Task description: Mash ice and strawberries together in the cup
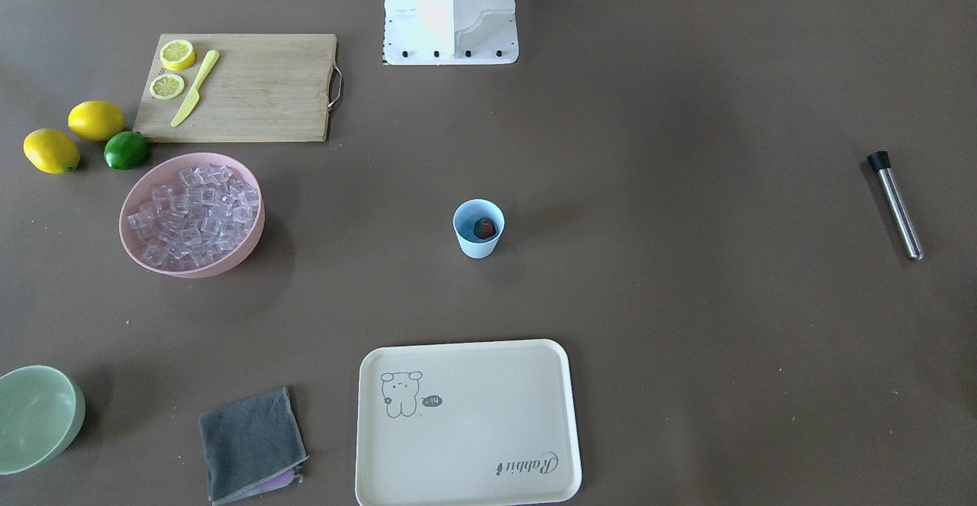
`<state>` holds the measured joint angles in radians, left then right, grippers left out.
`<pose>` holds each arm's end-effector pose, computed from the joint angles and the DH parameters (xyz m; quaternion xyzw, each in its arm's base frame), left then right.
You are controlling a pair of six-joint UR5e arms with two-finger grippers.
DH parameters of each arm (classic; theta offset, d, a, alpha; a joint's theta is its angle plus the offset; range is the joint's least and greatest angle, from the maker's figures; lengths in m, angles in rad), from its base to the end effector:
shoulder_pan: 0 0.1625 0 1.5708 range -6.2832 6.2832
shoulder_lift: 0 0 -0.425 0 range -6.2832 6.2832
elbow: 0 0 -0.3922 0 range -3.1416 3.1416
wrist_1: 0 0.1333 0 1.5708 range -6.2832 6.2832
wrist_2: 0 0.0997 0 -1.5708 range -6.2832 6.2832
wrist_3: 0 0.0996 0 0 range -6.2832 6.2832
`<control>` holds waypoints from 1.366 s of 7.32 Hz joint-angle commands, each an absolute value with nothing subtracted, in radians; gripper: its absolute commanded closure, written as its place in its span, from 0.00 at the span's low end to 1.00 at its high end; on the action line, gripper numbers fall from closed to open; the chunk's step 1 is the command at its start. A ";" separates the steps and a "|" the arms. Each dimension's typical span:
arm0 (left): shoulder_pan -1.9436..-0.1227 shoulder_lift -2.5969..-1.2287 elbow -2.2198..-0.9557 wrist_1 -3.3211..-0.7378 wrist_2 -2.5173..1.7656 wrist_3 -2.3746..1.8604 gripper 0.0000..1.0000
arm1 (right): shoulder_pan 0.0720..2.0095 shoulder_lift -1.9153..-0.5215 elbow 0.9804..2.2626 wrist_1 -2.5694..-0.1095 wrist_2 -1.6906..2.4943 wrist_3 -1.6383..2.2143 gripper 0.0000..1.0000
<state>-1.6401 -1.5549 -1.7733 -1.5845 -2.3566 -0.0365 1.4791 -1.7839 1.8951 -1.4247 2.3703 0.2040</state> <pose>-0.0966 -0.4848 0.5638 0.0986 0.3794 -0.0104 0.9199 0.0237 -0.4179 0.5761 0.0600 -0.3992 0.0014 0.9149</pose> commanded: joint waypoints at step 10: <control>-1.647 -1.586 -1.722 -1.434 -2.358 0.134 0.01 | 1.486 -1.782 1.881 -1.430 2.375 0.210 0.00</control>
